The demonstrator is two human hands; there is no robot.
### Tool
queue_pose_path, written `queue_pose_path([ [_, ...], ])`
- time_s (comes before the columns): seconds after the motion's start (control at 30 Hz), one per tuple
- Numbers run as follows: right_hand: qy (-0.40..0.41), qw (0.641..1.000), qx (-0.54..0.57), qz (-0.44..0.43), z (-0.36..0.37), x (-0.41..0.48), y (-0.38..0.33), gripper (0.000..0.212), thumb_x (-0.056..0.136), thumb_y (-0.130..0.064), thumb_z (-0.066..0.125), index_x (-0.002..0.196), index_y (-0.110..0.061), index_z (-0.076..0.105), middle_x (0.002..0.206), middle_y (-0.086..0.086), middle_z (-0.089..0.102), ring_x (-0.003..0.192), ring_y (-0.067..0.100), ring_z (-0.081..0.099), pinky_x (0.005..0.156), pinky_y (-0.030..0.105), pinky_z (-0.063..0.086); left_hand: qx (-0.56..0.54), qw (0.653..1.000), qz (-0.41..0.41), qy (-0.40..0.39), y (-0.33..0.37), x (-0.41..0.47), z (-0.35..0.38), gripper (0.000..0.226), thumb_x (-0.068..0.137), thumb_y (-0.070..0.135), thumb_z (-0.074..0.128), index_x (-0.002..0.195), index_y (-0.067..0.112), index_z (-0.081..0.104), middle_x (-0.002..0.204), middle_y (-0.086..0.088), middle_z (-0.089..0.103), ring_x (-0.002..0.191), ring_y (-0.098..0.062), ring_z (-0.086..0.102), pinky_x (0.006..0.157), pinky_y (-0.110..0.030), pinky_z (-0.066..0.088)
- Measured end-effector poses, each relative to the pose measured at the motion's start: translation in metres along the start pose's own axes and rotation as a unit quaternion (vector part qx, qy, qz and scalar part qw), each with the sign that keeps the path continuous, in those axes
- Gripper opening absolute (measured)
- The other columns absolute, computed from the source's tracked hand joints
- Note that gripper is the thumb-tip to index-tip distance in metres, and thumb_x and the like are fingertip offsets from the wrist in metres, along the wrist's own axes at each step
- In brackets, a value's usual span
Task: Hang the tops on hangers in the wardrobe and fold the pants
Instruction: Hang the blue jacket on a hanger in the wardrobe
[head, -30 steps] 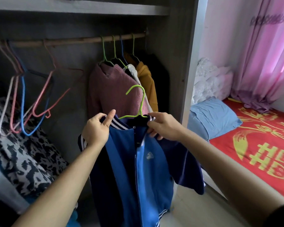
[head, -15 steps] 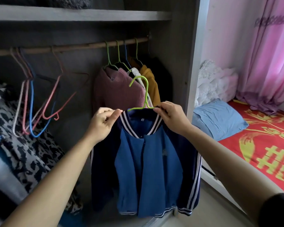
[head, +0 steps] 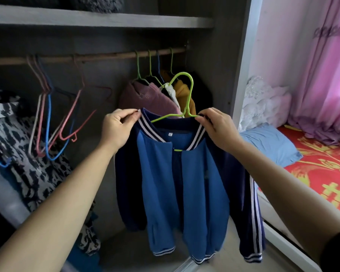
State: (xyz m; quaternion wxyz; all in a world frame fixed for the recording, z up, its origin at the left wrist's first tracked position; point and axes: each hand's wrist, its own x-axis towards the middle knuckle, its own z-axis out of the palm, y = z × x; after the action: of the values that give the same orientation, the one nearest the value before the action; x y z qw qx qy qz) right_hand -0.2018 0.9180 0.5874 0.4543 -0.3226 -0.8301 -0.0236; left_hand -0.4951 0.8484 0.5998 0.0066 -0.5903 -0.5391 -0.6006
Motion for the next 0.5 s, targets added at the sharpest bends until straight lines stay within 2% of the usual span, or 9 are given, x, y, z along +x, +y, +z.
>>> queue_pose_path([
  [0.07,0.042,0.999,0.005,-0.002,0.001,0.002,-0.005,0.027,0.103,-0.032,0.052,0.103,-0.007,0.063,0.093,0.005,0.064,0.079,0.018,0.059,0.071,0.034,0.049,0.013,0.999,0.031,0.000,0.006,0.002,0.007,0.020,0.088,0.020,0.073,0.103,0.007,0.076,0.094,-0.007,0.066,0.078,0.014,0.059,0.075,-0.004,0.041],
  [0.17,0.050,0.999,-0.002,0.000,-0.001,0.007,-0.008,0.026,0.103,-0.030,0.052,0.104,-0.006,0.063,0.095,0.006,0.064,0.080,0.019,0.059,0.071,0.034,0.049,0.001,0.998,0.061,-0.030,0.017,0.003,0.009,0.020,0.087,0.023,0.074,0.103,0.011,0.076,0.100,-0.007,0.064,0.084,0.010,0.059,0.080,-0.006,0.041],
  [0.23,0.058,0.998,-0.002,0.001,-0.004,0.006,-0.008,0.025,0.103,-0.027,0.053,0.103,-0.004,0.064,0.094,0.007,0.065,0.080,0.019,0.059,0.071,0.036,0.049,0.025,0.991,0.076,-0.104,0.018,0.004,0.002,0.030,0.081,0.034,0.079,0.107,0.019,0.074,0.103,-0.002,0.066,0.090,0.002,0.060,0.086,-0.015,0.044],
  [0.3,0.068,0.998,-0.003,-0.003,-0.004,0.004,-0.011,0.024,0.102,-0.025,0.054,0.102,-0.004,0.064,0.093,0.007,0.065,0.080,0.020,0.058,0.071,0.036,0.049,0.110,0.974,0.093,-0.176,0.013,0.007,-0.006,0.046,0.070,0.046,0.084,0.110,0.026,0.072,0.100,0.007,0.070,0.091,-0.006,0.063,0.086,-0.024,0.047],
  [0.33,0.063,0.998,-0.006,-0.008,-0.003,0.005,-0.015,0.023,0.102,-0.025,0.054,0.102,-0.004,0.064,0.092,0.007,0.064,0.079,0.020,0.058,0.071,0.037,0.049,0.126,0.968,0.095,-0.194,0.012,0.008,-0.008,0.043,0.069,0.046,0.085,0.106,0.027,0.074,0.093,0.009,0.073,0.084,-0.005,0.064,0.081,-0.025,0.049],
  [0.4,0.036,0.999,-0.010,-0.015,0.000,0.009,-0.024,0.023,0.102,-0.026,0.055,0.101,-0.004,0.063,0.089,0.007,0.062,0.077,0.022,0.058,0.069,0.040,0.049,0.077,0.975,0.091,-0.186,0.009,0.007,-0.011,0.025,0.072,0.040,0.084,0.090,0.023,0.078,0.071,0.009,0.070,0.062,-0.002,0.055,0.061,-0.023,0.046],
  [0.43,0.023,1.000,-0.011,-0.018,0.002,0.011,-0.029,0.023,0.102,-0.026,0.054,0.100,-0.005,0.063,0.088,0.007,0.061,0.076,0.022,0.057,0.069,0.041,0.048,0.044,0.980,0.085,-0.172,0.006,0.005,-0.011,0.021,0.074,0.037,0.083,0.085,0.020,0.079,0.064,0.008,0.068,0.057,0.001,0.049,0.056,-0.023,0.042],
  [0.5,0.012,1.000,-0.018,-0.023,0.006,0.010,-0.035,0.025,0.103,-0.029,0.053,0.100,-0.006,0.062,0.087,0.005,0.060,0.076,0.020,0.056,0.068,0.041,0.048,0.010,0.985,0.072,-0.155,0.000,0.001,-0.013,0.018,0.075,0.037,0.082,0.081,0.020,0.079,0.062,0.008,0.068,0.056,0.004,0.047,0.054,-0.023,0.040],
])
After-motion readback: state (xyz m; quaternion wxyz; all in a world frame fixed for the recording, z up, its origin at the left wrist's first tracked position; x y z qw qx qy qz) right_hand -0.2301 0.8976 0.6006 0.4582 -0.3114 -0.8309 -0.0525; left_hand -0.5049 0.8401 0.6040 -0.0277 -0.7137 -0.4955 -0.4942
